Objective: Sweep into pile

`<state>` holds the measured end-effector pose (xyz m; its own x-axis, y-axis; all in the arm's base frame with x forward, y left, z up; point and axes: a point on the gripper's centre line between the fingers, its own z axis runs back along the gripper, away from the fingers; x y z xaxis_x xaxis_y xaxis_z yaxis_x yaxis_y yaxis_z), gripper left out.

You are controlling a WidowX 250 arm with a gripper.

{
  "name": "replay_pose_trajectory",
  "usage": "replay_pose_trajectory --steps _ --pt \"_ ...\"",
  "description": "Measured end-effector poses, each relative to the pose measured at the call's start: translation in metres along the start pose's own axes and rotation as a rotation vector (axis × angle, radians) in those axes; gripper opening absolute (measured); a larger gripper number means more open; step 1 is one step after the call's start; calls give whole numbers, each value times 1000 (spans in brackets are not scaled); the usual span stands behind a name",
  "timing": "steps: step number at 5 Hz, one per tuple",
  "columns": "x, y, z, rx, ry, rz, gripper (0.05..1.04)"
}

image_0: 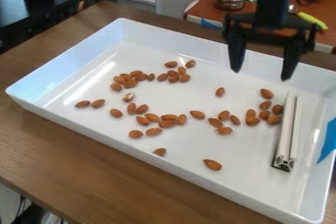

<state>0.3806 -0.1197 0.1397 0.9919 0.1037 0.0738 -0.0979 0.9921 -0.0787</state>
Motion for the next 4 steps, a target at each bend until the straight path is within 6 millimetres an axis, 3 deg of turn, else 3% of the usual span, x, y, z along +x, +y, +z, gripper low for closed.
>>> replay_pose_trajectory --steps 1,4 --pt "-11 -13 -8 -31 10 -4 1001" --pt "-19 -41 -13 -3 -59 -22 1001"
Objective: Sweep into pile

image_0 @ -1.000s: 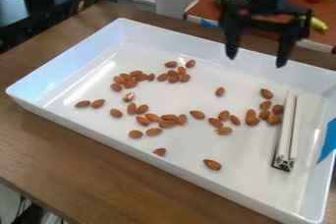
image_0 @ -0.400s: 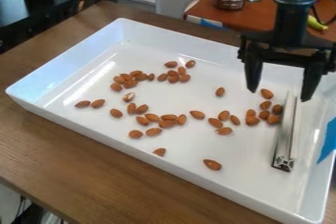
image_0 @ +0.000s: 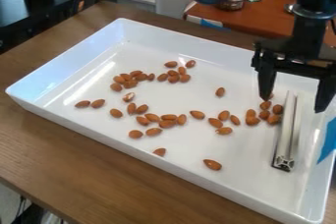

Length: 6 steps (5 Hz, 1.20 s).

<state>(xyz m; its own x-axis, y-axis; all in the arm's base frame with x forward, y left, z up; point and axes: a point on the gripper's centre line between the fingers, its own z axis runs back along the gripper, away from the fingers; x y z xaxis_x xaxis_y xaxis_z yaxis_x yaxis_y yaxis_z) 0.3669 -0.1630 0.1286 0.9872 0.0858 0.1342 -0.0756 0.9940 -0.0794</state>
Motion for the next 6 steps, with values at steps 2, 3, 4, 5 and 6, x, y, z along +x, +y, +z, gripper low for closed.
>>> replay_pose_trajectory --steps 2,3,4,5,6 --pt "4 2 -15 39 -21 12 1001" --pt "4 3 -27 51 -6 11 1001" --pt "2 3 -29 51 1 6 1001" --pt "-3 3 -33 57 13 -1 948" --pt "-7 2 -36 63 24 -14 691"
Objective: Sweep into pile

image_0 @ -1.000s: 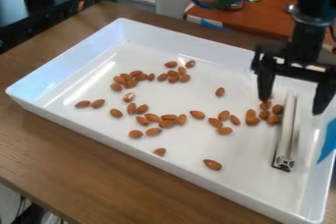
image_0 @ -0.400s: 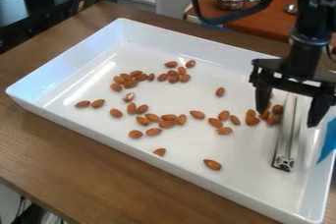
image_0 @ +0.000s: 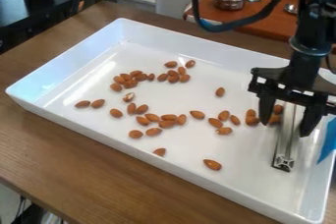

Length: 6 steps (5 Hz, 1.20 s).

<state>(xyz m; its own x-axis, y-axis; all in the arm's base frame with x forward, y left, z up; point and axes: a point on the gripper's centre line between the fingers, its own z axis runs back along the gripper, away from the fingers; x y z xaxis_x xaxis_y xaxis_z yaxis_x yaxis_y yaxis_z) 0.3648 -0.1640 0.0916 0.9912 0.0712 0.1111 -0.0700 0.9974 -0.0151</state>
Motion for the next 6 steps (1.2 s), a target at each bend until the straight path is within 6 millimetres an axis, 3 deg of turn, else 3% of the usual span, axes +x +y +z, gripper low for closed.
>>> replay_pose_trajectory --steps 1,3,6 --pt "1 0 0 -1 -3 -11 392" --pt "5 25 -3 -3 8 -3 349" --pt "-11 92 -2 2 -5 51 349"
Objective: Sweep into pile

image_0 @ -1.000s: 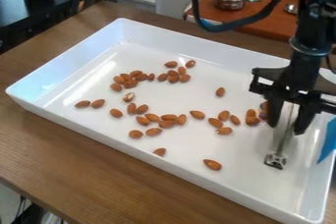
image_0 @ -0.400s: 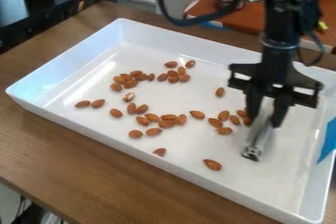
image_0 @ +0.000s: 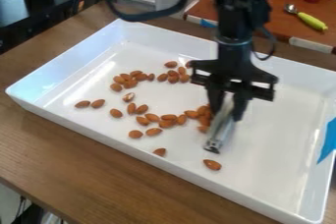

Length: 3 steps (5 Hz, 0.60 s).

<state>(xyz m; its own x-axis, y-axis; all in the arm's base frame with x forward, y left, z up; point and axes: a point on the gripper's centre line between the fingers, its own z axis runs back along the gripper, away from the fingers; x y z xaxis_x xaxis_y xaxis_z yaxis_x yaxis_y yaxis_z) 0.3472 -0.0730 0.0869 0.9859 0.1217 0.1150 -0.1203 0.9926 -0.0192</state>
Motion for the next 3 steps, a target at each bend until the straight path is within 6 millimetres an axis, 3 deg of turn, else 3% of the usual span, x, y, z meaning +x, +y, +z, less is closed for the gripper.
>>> replay_pose_trajectory --steps 3 --pt "-10 73 1 33 -71 20 349"
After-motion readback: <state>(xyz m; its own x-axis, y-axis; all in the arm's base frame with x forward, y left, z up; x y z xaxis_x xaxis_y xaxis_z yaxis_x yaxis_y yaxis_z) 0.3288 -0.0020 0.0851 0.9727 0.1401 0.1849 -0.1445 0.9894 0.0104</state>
